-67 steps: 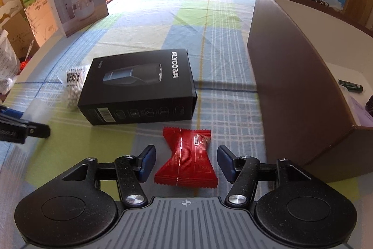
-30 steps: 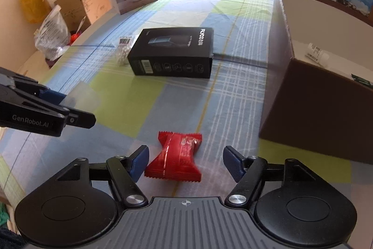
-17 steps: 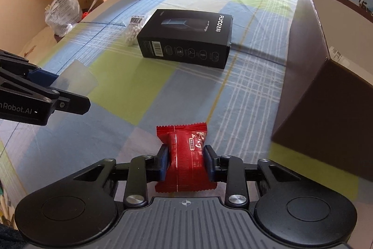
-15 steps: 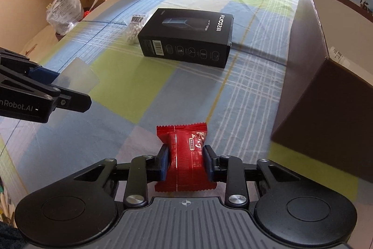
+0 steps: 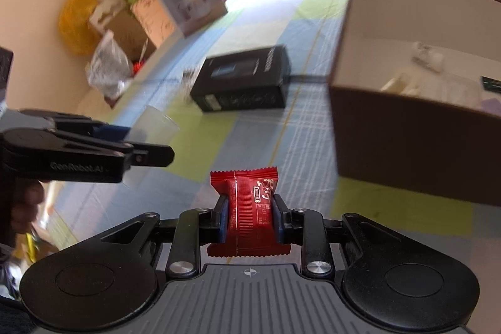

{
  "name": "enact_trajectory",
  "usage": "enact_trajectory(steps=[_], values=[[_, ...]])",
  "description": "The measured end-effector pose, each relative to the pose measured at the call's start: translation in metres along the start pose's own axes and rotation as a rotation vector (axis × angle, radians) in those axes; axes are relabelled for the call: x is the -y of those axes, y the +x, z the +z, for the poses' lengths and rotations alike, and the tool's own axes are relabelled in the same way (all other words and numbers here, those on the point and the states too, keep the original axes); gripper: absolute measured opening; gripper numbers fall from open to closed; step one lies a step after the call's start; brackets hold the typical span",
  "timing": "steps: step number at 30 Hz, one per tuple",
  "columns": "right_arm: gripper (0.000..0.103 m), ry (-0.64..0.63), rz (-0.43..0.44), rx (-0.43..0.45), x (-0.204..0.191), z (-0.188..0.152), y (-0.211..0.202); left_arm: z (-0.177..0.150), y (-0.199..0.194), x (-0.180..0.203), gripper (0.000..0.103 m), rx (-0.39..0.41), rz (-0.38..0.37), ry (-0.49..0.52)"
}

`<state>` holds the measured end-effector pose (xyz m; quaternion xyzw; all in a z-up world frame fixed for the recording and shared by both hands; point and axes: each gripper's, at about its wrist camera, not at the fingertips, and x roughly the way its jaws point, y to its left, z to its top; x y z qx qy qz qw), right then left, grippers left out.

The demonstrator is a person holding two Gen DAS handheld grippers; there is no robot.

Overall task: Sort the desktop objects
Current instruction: 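Lift the red packet with the right tool while the left tool grips the clear cup, then carry the cup and packet over the box and open both tools to drop them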

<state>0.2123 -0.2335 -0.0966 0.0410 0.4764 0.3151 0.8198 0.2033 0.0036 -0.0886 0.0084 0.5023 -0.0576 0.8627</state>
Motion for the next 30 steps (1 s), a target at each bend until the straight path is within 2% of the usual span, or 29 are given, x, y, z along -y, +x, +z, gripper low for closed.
enact_trajectory(steps=[3,8,12,15,18,23,27,30], values=[[0.025,0.040,0.011,0.062,0.014,0.005,-0.034,0.014,-0.008,0.019,0.047,0.032,-0.030,0.035],[0.025,0.082,-0.019,0.173,0.042,0.016,-0.091,0.040,-0.021,0.058,0.047,0.098,-0.095,0.104],[0.025,0.103,-0.077,0.244,0.075,0.029,-0.129,0.059,-0.023,0.092,0.047,0.135,-0.154,0.161],[0.025,0.094,-0.134,0.263,0.101,0.038,-0.151,0.076,-0.019,0.122,0.047,0.143,-0.195,0.198],[0.025,0.067,-0.182,0.247,0.128,0.049,-0.163,0.092,-0.011,0.146,0.047,0.143,-0.220,0.232],[0.025,0.020,-0.258,0.157,0.173,0.065,-0.162,0.121,0.015,0.178,0.047,0.089,-0.272,0.259],[0.025,-0.034,-0.318,0.078,0.203,0.077,-0.152,0.139,0.039,0.197,0.047,0.024,-0.257,0.268],[0.025,-0.071,-0.338,0.018,0.220,0.082,-0.140,0.147,0.061,0.203,0.047,-0.059,-0.234,0.246]])
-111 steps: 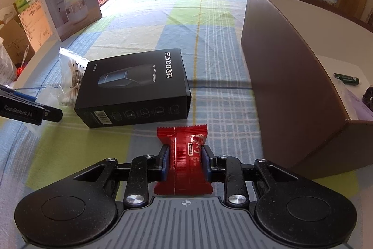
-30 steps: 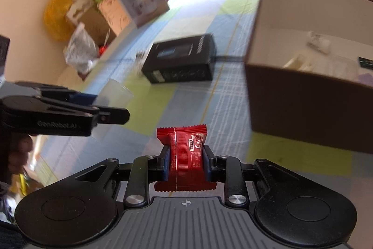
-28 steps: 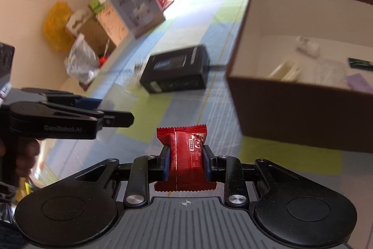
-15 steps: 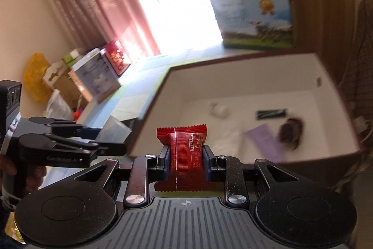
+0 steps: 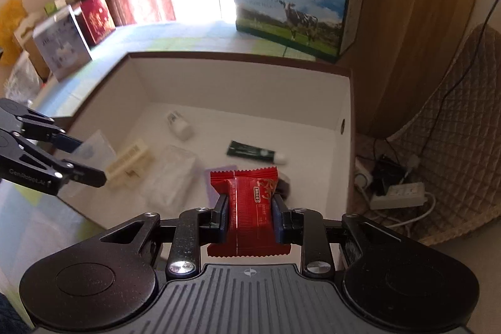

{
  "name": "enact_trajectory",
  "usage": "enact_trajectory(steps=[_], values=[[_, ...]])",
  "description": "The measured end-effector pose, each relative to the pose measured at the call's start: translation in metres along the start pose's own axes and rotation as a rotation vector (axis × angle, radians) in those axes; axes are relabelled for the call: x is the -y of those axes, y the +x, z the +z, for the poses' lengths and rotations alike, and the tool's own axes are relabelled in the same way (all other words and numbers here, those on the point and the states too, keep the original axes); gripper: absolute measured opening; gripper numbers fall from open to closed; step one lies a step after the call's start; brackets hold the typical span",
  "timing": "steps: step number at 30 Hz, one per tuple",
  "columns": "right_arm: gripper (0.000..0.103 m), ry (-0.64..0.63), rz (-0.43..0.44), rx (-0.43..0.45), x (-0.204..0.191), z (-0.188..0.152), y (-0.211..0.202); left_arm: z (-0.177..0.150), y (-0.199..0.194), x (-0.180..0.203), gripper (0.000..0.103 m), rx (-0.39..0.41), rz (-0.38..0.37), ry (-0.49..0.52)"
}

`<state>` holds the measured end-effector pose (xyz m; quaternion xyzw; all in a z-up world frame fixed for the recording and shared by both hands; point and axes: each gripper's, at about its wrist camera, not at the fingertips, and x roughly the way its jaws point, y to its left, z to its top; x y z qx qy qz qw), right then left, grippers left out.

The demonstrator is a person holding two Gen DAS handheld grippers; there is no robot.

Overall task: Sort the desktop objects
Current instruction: 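Carry the cup and packet over the box and open both tools to drop them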

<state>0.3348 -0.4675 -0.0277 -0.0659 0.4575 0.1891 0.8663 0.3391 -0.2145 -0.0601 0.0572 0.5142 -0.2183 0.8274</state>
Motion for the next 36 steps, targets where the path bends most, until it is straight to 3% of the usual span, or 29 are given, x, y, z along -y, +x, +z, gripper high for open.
enact_trajectory(steps=[5,13,18,28,32,36], values=[[0.025,-0.085,-0.017,-0.095,0.005,0.004,0.024,0.009,0.026,0.000,0.047,-0.086,0.013,-0.031],[0.025,-0.147,-0.032,-0.164,0.005,0.002,0.041,0.009,0.052,-0.002,0.047,-0.165,0.050,-0.060],[0.025,-0.147,-0.033,-0.187,0.007,0.003,0.047,0.009,0.058,-0.002,0.047,-0.176,0.072,-0.060],[0.027,-0.150,-0.037,-0.173,0.008,0.003,0.046,0.010,0.052,0.002,0.062,-0.145,0.070,-0.060],[0.060,-0.164,-0.037,-0.145,0.004,0.002,0.042,0.010,0.044,0.004,0.067,-0.122,0.059,-0.057],[0.070,-0.172,-0.026,-0.122,-0.002,0.003,0.034,0.009,0.035,0.006,0.071,-0.099,0.049,-0.059]])
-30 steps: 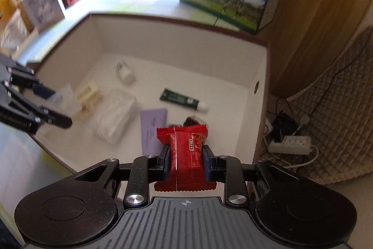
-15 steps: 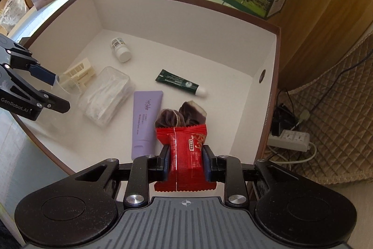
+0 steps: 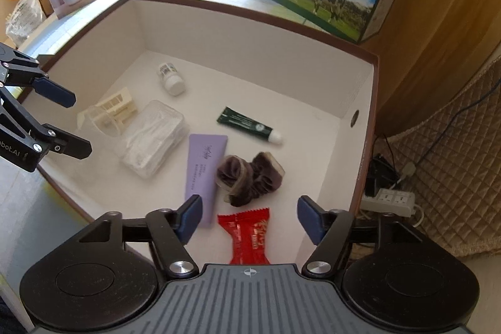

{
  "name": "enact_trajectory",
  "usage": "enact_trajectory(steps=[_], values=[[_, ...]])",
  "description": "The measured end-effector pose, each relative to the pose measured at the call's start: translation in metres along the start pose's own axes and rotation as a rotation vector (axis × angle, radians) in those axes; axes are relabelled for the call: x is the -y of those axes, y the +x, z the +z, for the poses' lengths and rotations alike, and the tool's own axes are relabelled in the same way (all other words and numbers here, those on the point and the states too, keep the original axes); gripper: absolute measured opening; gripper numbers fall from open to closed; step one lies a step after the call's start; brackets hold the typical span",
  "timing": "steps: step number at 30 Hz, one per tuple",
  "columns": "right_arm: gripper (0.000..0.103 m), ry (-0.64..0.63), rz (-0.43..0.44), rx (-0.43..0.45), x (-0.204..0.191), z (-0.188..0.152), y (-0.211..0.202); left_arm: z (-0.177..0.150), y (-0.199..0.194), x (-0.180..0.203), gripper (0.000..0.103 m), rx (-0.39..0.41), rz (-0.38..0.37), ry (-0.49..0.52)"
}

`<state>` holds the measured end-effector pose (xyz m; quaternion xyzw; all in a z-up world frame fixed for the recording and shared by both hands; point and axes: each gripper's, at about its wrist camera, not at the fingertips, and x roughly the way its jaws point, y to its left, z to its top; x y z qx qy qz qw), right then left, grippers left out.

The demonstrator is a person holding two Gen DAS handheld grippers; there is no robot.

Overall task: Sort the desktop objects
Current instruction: 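Carry the cup and packet over the box and open both tools to drop them, then move both tools back from the box toward the black box and cotton swabs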

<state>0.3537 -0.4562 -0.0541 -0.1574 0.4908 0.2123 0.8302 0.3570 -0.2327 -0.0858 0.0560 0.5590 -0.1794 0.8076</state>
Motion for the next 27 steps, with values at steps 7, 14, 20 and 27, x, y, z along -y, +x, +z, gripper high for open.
enact_trajectory(steps=[7,14,20,27], values=[[0.088,-0.005,0.016,0.049,-0.012,0.001,-0.014,-0.003,-0.021,0.003,0.079,0.053,-0.003,-0.004],[0.097,0.015,0.036,0.099,-0.028,0.004,-0.028,-0.014,-0.048,-0.003,0.084,0.109,0.004,-0.014],[0.099,0.032,0.067,0.150,-0.051,0.008,-0.041,-0.033,-0.077,-0.017,0.086,0.157,0.025,-0.032],[0.100,0.035,0.124,0.203,-0.098,0.013,-0.051,-0.065,-0.108,-0.049,0.088,0.200,0.064,-0.089]])
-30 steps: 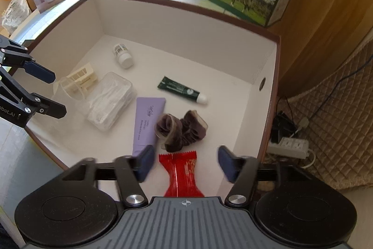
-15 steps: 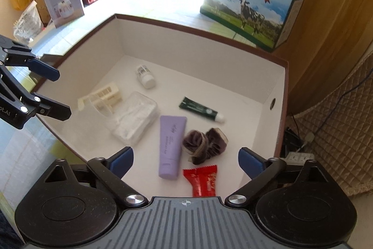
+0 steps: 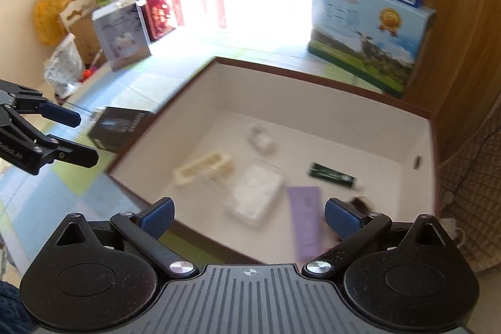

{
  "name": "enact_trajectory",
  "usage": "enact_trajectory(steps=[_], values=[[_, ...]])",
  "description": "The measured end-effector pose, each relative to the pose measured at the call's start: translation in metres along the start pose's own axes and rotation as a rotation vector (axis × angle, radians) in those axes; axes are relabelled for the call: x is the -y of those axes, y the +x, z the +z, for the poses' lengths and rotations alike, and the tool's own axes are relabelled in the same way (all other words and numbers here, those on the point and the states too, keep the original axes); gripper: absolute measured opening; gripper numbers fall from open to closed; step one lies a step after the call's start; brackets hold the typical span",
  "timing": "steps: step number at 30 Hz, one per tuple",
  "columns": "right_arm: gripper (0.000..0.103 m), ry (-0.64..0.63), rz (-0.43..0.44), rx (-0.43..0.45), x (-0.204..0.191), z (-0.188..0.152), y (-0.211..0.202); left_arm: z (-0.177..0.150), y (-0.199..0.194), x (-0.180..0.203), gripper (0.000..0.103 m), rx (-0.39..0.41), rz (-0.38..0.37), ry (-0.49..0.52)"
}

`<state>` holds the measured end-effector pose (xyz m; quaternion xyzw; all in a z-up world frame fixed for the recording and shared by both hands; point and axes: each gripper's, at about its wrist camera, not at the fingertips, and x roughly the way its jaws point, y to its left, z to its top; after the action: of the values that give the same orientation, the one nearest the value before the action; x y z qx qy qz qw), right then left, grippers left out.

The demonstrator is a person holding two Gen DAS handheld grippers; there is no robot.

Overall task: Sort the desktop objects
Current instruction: 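Move both tools back from the box toward the black box and cotton swabs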

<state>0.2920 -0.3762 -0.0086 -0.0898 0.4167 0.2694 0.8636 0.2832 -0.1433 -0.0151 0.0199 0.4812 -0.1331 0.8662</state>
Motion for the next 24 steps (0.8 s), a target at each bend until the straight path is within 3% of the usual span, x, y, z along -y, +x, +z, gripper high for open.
enact_trajectory(steps=[13,24], values=[[0.101,-0.025,0.119,0.057,-0.099,0.015,0.018,-0.058,-0.060,-0.093,0.088,0.035,0.124,-0.127],[0.101,-0.077,0.205,0.078,-0.170,0.036,0.050,-0.092,-0.081,-0.156,0.088,0.038,0.207,-0.200]])
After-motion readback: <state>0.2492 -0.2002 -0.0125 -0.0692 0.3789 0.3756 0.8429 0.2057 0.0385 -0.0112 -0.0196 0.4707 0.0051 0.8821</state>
